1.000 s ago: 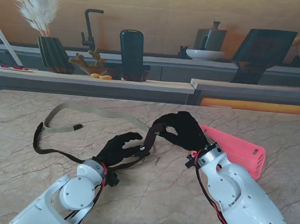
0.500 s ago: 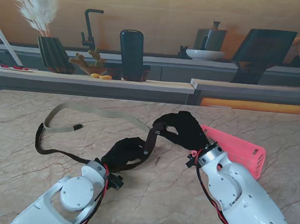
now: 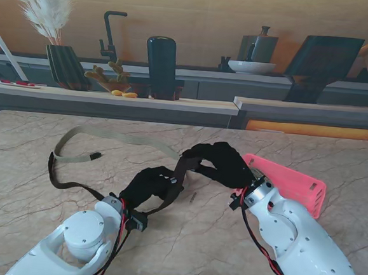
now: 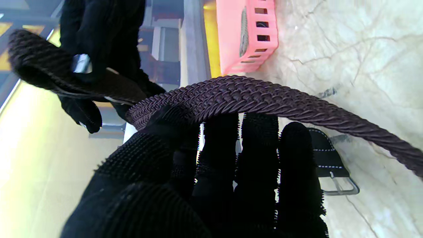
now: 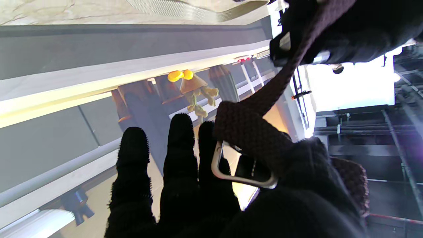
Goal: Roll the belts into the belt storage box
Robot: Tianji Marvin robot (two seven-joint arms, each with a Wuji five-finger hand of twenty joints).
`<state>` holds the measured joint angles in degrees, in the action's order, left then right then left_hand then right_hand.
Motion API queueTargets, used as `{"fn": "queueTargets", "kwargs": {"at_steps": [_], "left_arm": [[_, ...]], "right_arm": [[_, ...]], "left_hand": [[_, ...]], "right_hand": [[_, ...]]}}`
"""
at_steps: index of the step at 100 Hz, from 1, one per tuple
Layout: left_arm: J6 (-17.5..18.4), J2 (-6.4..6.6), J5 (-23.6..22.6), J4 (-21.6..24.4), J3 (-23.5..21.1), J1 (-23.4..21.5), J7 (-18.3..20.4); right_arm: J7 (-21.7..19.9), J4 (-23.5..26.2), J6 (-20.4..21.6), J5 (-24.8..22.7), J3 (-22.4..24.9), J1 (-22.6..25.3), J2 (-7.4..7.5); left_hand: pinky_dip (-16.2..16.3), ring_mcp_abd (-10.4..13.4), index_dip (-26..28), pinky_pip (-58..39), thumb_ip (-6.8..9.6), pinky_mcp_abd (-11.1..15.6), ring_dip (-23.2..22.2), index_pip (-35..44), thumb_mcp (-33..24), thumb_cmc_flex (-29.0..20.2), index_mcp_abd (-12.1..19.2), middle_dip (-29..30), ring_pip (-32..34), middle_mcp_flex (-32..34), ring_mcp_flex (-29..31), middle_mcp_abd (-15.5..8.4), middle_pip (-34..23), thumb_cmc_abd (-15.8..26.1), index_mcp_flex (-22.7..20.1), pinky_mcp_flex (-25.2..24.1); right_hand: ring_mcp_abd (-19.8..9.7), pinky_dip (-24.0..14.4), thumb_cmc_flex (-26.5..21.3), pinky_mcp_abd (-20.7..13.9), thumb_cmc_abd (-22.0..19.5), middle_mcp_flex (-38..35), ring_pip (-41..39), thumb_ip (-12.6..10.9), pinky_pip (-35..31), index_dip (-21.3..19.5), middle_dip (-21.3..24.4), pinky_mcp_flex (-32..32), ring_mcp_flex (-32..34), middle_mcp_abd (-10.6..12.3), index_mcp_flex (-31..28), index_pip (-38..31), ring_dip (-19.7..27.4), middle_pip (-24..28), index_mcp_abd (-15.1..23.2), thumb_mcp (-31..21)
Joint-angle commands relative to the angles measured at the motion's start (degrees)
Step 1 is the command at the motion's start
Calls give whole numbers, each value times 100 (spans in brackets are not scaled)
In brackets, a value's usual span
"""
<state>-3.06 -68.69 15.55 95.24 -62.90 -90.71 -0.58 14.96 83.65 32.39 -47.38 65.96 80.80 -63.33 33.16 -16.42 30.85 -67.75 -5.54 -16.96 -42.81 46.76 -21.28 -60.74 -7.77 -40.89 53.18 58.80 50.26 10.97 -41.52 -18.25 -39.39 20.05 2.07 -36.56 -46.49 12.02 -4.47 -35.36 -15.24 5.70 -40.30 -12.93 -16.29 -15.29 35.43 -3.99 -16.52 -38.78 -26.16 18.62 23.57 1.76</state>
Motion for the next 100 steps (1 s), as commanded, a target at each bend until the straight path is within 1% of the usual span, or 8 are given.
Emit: {"fn": "queueTargets", "kwargs": {"at_steps": [1,27,46,49,57,63,80,100], "left_arm": [[-90,-75,100,112,-32,-75,-40],[-344,-160,355,138,-49,-49,-237],[-529,-131,663,212,-120,-66,8],[-546,-119,688,216,-128,-64,70],[-575,-101,698,229,-136,-63,145],[-565,-97,702,245,-144,-69,156],[-496,-131,772,327,-182,-131,-14],[-704,-225,732,433,-241,-137,-445]], "right_arm": [[-11,-49,109,-80,-62,-49,1],[-119,-170,421,-133,-161,-136,34],[-322,-264,491,60,-220,-185,37],[-323,-280,487,59,-232,-191,38],[-291,-308,425,29,-259,-189,40],[-248,-322,318,10,-281,-173,36],[94,-422,59,-191,-342,-154,23],[465,-545,28,-378,-393,-173,1]], "left_hand": [[189,105,99,-347,29,-108,-213,449,479,-381,-5,-329,289,311,294,-269,-564,408,134,119],[332,125,106,-659,96,-154,-250,695,827,-309,-179,-633,644,580,565,-439,-1161,527,31,289],[340,96,223,-648,75,-155,-218,763,883,-407,-223,-741,681,487,484,-421,-1304,644,177,212],[352,97,330,-632,126,-154,-189,696,1249,-619,-215,-838,699,462,461,-423,-1296,753,196,194],[350,97,383,-613,130,-158,-191,712,1335,-672,-214,-880,697,420,428,-422,-1332,799,237,164],[351,108,389,-617,129,-154,-194,714,1350,-677,-204,-886,701,431,440,-435,-1341,801,235,176],[344,95,329,-608,193,-113,-104,685,1424,-641,-171,-766,545,472,469,-423,-1139,735,137,201],[312,58,133,-640,228,-136,76,855,1005,-264,-178,-491,534,620,593,-374,-1071,384,-13,342]], "right_hand": [[-149,-39,177,-209,-604,288,162,-208,156,179,93,118,-230,118,371,5,143,84,242,-10],[-132,-25,372,-222,-838,624,277,-287,244,472,167,146,-411,141,872,198,234,95,182,-44],[-119,-21,460,-236,-898,755,389,-363,320,603,251,190,-528,180,994,363,308,10,165,-108],[-125,-19,449,-232,-891,784,403,-380,333,612,262,193,-542,182,1021,381,317,-3,162,-129],[-93,-20,377,-214,-837,812,412,-438,358,611,280,178,-537,176,1073,376,334,0,151,-207],[-64,-37,336,-196,-701,813,373,-510,369,551,275,167,-524,145,1103,217,325,77,102,-353],[-199,-130,523,-259,-88,249,-26,-472,144,353,51,-22,-140,251,704,-668,111,577,-213,-1618],[-272,-109,340,-298,202,43,-289,-372,-2,42,-52,-36,8,211,155,-1179,-17,778,86,-1731]]}}
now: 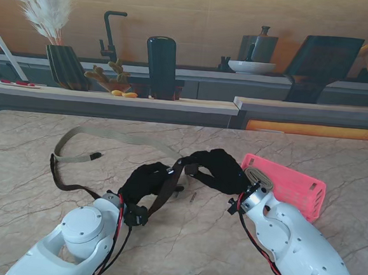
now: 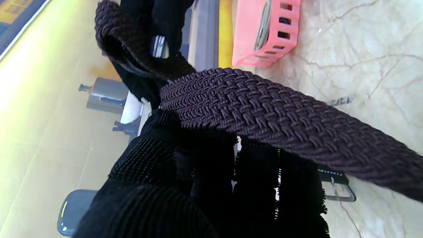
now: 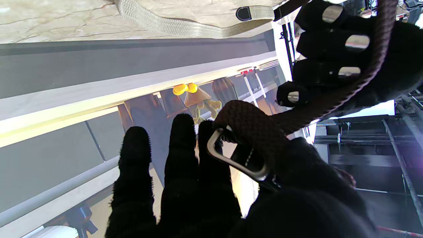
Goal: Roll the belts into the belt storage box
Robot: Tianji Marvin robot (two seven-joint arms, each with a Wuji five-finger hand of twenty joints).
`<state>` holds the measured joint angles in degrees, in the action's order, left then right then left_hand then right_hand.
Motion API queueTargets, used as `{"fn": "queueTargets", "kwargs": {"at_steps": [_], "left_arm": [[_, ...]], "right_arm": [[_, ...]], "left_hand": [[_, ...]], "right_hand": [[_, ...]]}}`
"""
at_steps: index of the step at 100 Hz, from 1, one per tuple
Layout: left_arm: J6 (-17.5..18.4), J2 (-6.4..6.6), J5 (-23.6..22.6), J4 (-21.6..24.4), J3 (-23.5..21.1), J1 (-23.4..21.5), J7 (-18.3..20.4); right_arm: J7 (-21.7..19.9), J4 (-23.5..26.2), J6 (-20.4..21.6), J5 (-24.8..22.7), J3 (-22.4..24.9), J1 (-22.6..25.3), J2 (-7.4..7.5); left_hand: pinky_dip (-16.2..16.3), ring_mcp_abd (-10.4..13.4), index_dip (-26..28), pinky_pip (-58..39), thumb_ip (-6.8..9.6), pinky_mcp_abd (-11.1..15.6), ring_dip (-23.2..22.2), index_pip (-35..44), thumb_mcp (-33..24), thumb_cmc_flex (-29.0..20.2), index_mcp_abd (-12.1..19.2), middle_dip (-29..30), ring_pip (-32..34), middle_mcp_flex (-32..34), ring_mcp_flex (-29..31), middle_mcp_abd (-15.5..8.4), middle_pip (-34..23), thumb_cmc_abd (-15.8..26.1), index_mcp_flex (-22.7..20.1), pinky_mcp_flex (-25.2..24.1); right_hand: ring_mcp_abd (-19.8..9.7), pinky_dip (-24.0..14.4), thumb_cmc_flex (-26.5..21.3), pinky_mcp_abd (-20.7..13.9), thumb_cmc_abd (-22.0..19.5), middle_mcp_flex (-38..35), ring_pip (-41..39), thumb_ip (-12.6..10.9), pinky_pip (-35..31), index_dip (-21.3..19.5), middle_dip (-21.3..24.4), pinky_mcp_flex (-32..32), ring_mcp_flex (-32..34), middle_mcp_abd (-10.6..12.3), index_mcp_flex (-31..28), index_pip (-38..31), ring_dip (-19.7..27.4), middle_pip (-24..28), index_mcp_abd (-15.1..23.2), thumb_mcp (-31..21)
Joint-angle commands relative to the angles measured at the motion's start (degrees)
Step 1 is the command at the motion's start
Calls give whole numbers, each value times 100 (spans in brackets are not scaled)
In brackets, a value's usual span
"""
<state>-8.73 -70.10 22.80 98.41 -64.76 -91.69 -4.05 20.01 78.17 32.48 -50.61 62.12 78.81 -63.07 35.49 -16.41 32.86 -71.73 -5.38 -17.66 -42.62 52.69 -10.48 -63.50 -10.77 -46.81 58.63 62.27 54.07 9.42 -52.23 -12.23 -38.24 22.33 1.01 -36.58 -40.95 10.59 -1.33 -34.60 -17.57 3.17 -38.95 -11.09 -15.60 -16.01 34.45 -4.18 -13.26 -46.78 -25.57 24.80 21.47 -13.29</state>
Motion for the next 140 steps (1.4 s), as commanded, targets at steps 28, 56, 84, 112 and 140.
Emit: {"fn": "queueTargets", "kwargs": {"at_steps": [28,56,84,112,140], "left_arm": [[-601,-200,28,226,-135,22,-525],[-658,-154,-302,18,3,118,-322],[-710,-137,-698,-198,181,252,-259],[-451,-257,593,-398,259,330,-194],[-56,-307,1111,-556,430,424,-105]], "right_arm": [[48,-80,42,-125,29,54,-16],[229,-18,-62,-197,76,105,-30],[207,42,-31,-101,95,115,-57],[-98,-40,86,381,-39,49,-121],[-380,-213,193,778,-293,-107,-162]], "left_hand": [[62,98,-84,-259,126,-72,138,464,-466,140,13,137,69,237,202,-211,-167,-270,-24,143],[-80,-321,-78,524,160,-102,33,-681,153,555,405,360,-908,-997,-1151,153,941,-505,420,-996],[-674,-42,-925,1719,351,121,1128,-3064,847,1301,248,2294,-3267,-3581,-3449,466,3465,231,1533,-2084],[-814,331,-1218,1960,406,113,1640,-3231,770,905,570,2967,-3696,-3565,-3030,257,3707,64,1951,-1947],[-918,543,-1633,2175,286,192,1885,-3169,-904,1446,824,3220,-3848,-3717,-2843,205,3702,-503,2553,-1827]], "right_hand": [[-243,-8,-49,-198,-297,291,21,-18,-139,-335,-95,211,-132,244,-241,-416,1,125,642,57],[-202,52,-131,-182,-321,347,11,-40,-156,-385,-83,249,-181,237,-256,-390,35,179,594,144],[-179,131,-35,-173,-447,547,102,-25,-99,-184,-3,373,-361,172,-36,-60,100,56,629,341],[-94,276,330,-98,-925,783,527,-74,232,162,223,572,-674,236,280,702,341,-383,457,782],[-87,315,726,-68,-1344,938,777,-269,530,318,406,676,-848,274,588,1090,477,-750,252,834]]}}
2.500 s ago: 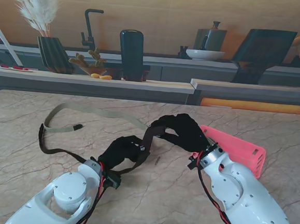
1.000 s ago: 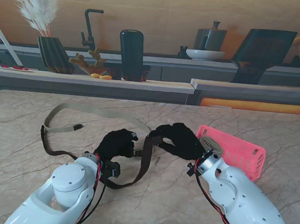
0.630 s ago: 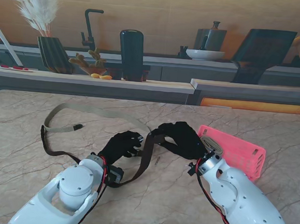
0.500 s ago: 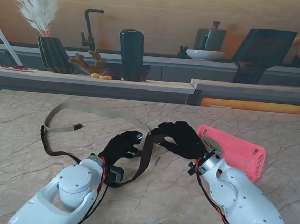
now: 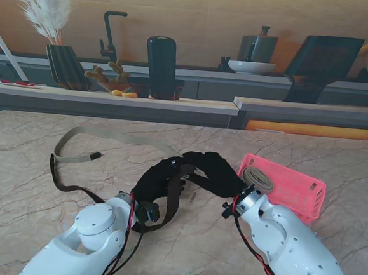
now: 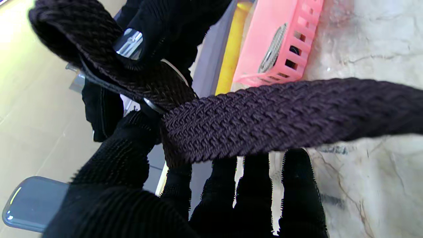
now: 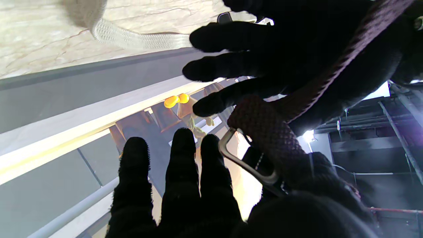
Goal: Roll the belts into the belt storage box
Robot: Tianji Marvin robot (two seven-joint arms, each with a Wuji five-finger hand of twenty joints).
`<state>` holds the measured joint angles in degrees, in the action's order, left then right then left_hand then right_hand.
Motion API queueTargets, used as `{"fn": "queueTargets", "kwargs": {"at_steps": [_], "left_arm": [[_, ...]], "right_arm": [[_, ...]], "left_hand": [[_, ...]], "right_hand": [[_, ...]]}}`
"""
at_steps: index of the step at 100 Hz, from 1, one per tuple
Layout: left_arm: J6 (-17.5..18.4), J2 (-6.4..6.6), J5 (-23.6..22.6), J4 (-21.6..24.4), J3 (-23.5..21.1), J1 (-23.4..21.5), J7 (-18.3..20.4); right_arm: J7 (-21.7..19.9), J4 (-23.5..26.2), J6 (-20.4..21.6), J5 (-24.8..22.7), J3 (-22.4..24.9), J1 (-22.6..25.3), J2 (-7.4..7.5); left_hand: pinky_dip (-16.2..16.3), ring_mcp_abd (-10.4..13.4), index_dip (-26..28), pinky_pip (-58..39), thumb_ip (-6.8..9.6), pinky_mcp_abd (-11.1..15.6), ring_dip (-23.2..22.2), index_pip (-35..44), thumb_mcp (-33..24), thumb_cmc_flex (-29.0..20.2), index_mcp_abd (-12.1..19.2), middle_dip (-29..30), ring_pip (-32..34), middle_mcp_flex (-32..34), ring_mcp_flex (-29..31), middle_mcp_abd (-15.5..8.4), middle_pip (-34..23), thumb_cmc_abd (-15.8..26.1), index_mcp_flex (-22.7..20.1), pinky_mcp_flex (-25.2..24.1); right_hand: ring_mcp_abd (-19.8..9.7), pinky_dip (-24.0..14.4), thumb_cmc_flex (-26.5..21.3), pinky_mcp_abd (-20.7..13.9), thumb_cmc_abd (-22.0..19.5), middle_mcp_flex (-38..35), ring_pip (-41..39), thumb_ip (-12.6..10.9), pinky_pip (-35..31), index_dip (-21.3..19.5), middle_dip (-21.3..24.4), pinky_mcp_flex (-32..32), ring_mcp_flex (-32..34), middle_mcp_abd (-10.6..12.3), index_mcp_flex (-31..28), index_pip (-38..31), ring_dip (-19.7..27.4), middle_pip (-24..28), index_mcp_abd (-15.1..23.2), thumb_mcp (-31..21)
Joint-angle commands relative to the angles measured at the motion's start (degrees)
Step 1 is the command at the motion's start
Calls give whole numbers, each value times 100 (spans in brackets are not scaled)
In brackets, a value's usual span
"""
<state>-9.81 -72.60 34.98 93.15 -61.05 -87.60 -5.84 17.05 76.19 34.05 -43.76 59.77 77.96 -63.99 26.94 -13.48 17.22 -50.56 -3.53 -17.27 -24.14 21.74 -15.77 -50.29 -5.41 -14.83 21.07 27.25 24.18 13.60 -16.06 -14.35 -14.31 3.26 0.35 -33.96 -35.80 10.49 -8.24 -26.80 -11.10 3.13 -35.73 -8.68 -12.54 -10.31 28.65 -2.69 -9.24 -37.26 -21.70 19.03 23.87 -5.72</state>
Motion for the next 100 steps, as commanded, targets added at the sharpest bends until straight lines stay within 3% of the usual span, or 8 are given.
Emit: {"fn": "queueTargets", "kwargs": {"at_steps": [1,20,31,58,66,73,83,100], "left_arm": [[67,-58,-105,-37,66,19,79],[600,-56,181,-185,148,46,279],[879,-36,433,-244,149,26,519],[1195,40,586,-396,161,43,1064],[1219,71,387,-386,182,48,1066],[1260,73,-102,-358,261,60,808],[1230,60,-708,-337,359,93,422],[1289,93,-1112,-411,433,152,401]], "right_arm": [[-93,-22,35,110,-68,-28,-72],[-267,-142,5,405,-230,-127,-104],[-329,-159,-111,575,-272,-140,-127],[-703,-65,-568,1676,-283,-25,-247],[-863,-13,-705,1971,-273,14,-259],[-971,21,-797,2159,-280,35,-264],[-1072,41,-852,2349,-325,42,-274],[-1140,-22,-880,2422,-458,-35,-281]], "left_hand": [[-66,257,-69,64,104,159,37,-74,-397,106,302,23,-92,-217,155,-218,85,-304,169,83],[-96,465,-62,208,36,207,131,156,-1575,192,711,112,-216,-180,428,-520,133,-615,178,201],[-112,583,115,364,35,167,174,356,-2108,123,990,154,-378,-78,569,-805,215,-605,-39,270],[-33,597,535,1020,232,64,218,497,-4047,245,1418,224,-757,8,395,-1219,430,-909,-806,271],[9,622,488,1154,274,119,204,364,-3859,362,1402,212,-806,-136,264,-1195,444,-954,-613,215],[141,548,371,1178,46,113,125,218,-3097,528,1257,191,-753,-224,235,-1100,422,-1174,-357,240],[209,465,182,1171,-15,175,12,128,-2307,725,1051,148,-650,-569,10,-833,341,-1301,54,148],[197,434,133,1296,0,259,-18,110,-1927,969,1058,105,-635,-969,-315,-734,325,-1456,356,-28]], "right_hand": [[-21,54,217,-56,-660,162,132,-271,211,78,102,106,-271,122,190,144,92,-177,3,72],[19,-29,765,-15,-789,191,222,-734,445,-170,161,116,-302,73,311,480,137,-311,-385,-353],[23,-48,846,16,-811,212,235,-776,474,-208,158,119,-304,25,337,509,146,-309,-620,-435],[98,-140,1122,84,-430,-63,205,-770,512,-54,177,100,-210,169,-214,241,101,-364,-183,-1016],[128,-141,1114,112,-368,-104,214,-764,531,-26,189,104,-191,164,-324,219,104,-384,-151,-1046],[125,-143,1128,134,-349,-133,228,-747,551,14,211,103,-181,164,-374,230,108,-426,-139,-1061],[145,-150,1128,146,-285,-169,243,-719,582,38,234,123,-183,183,-498,189,109,-473,-79,-1099],[189,-169,1170,179,-376,-148,264,-617,619,105,265,123,-187,159,-469,249,107,-550,-115,-1045]]}}
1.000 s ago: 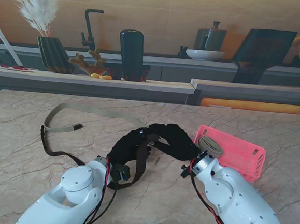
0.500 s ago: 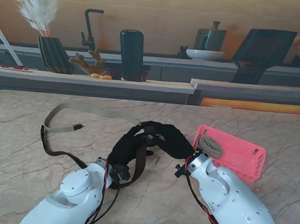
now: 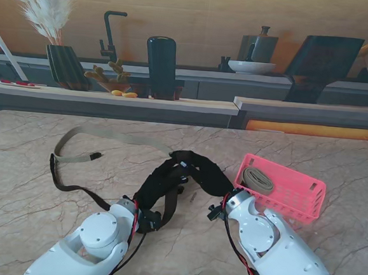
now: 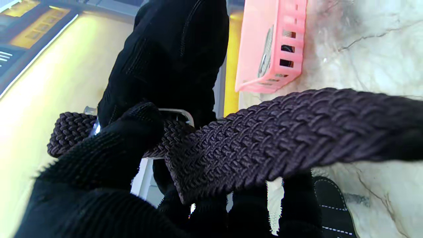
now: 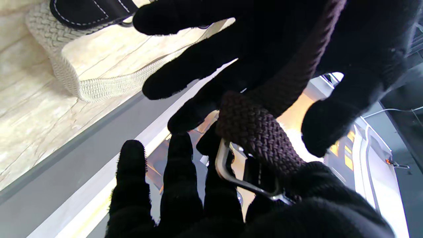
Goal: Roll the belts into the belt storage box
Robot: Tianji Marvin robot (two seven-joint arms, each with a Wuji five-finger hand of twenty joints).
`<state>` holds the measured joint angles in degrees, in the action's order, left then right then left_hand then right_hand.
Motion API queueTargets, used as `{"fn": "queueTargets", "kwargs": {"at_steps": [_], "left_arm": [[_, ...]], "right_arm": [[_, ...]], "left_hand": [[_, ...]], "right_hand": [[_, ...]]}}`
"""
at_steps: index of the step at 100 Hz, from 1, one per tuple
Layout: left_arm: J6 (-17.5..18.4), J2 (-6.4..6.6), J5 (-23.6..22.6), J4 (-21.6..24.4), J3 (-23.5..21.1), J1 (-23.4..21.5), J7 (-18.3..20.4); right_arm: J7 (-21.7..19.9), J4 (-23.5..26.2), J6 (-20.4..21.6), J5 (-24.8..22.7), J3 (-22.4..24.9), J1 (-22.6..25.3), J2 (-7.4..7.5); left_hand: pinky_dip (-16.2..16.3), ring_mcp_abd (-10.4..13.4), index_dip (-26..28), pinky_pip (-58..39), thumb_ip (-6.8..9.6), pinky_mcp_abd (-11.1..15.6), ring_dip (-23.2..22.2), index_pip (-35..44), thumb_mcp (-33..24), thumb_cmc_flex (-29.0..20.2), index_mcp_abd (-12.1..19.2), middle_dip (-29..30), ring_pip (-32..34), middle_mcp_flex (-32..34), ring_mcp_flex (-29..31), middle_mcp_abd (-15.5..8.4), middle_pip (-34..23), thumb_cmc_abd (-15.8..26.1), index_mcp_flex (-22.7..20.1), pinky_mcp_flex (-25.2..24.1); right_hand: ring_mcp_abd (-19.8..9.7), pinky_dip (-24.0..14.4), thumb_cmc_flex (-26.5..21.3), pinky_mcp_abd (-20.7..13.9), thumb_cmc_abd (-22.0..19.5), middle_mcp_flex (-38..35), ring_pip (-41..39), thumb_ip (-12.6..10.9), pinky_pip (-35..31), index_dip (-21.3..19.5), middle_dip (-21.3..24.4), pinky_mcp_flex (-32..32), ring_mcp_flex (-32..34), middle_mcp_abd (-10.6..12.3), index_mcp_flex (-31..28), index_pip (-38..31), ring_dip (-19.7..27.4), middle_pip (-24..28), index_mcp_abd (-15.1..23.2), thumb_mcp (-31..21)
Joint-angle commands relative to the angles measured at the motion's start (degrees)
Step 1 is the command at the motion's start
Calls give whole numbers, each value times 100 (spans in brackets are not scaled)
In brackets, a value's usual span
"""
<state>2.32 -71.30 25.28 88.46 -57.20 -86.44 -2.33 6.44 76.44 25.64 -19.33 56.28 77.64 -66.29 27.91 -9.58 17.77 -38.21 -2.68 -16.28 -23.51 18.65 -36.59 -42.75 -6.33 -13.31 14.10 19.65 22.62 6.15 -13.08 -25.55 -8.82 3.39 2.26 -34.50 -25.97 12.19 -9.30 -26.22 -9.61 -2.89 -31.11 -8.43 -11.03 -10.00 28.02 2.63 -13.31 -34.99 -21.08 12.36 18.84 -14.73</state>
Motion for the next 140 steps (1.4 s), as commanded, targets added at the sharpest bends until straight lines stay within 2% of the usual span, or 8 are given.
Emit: {"fn": "queueTargets", "kwargs": {"at_steps": [1,42,48,57,74,84,111,140], "left_arm": [[89,-35,-167,51,55,41,47],[239,-143,-511,137,185,-37,-579],[248,-171,-494,159,199,-56,-688],[284,-207,-514,170,224,-67,-838],[368,-236,-732,126,256,-47,-1016],[369,-242,-934,75,256,-15,-1101],[373,-238,-1488,-73,294,92,-1252],[224,-138,-2143,-198,345,209,-1092]], "right_arm": [[-85,-51,-43,-18,-119,-10,-51],[-201,-247,-109,328,-463,-234,-125],[-227,-255,-137,381,-480,-239,-130],[-238,-243,-191,423,-475,-223,-134],[-243,-115,-335,481,-354,-102,-127],[-188,16,-456,440,-211,16,-118],[-259,466,-853,413,231,346,-50],[-346,863,-1204,532,521,566,-28]], "left_hand": [[103,43,79,60,-84,157,-83,424,155,209,1171,-50,67,-203,-156,14,22,-336,-197,-40],[307,5,935,-800,-106,-9,-527,1697,97,-439,1221,-620,980,1573,819,-122,-730,301,-1854,306],[221,-3,1253,-1006,-433,-32,-616,2132,540,-942,1326,-768,1170,1955,1026,-152,-862,67,-2201,353],[197,-56,1404,-1382,-384,-54,-809,3118,1232,-1406,1386,-1027,1609,2613,1451,-147,-1207,203,-2581,499],[294,-279,1868,-2114,-381,80,-997,3688,1253,-1488,1217,-1722,2394,3435,2035,-11,-1469,507,-2346,880],[440,-390,2227,-2609,-344,133,-1011,3819,402,-1236,1003,-1971,3053,3876,2436,133,-1979,374,-2251,1214],[673,-368,3236,-3444,85,-290,-1723,4393,-1377,-538,722,-3223,4748,4351,3458,444,-3756,-340,-2328,2165],[855,-309,3923,-3723,343,-459,-2464,4513,-1358,-578,485,-4018,5412,4147,3569,444,-4518,-106,-2039,2145]], "right_hand": [[5,-117,192,12,-287,-204,117,-7,158,83,116,91,-126,-376,-57,27,44,111,378,-131],[18,-170,110,21,-502,-164,134,-21,234,93,123,89,-133,-398,119,181,42,81,241,140],[5,-177,96,13,-512,-157,139,-30,245,92,123,96,-147,-396,141,187,44,79,236,159],[26,-188,70,15,-482,-164,130,-44,249,88,121,86,-128,-392,145,182,39,83,229,174],[52,-220,-6,25,-324,-267,79,-97,234,69,89,45,-44,-513,121,147,10,156,168,162],[94,-336,19,46,-217,-437,-97,-141,71,-132,-106,-69,161,-707,-35,113,-141,457,17,216],[70,-540,-122,-54,1174,-1100,-995,25,-571,-1432,-746,-422,881,-927,-879,28,-953,1269,-851,-253],[109,-934,30,-371,3233,-1194,-3057,314,-1684,-2593,-1642,-860,987,-988,-992,-417,-2133,2790,-1496,-1508]]}}
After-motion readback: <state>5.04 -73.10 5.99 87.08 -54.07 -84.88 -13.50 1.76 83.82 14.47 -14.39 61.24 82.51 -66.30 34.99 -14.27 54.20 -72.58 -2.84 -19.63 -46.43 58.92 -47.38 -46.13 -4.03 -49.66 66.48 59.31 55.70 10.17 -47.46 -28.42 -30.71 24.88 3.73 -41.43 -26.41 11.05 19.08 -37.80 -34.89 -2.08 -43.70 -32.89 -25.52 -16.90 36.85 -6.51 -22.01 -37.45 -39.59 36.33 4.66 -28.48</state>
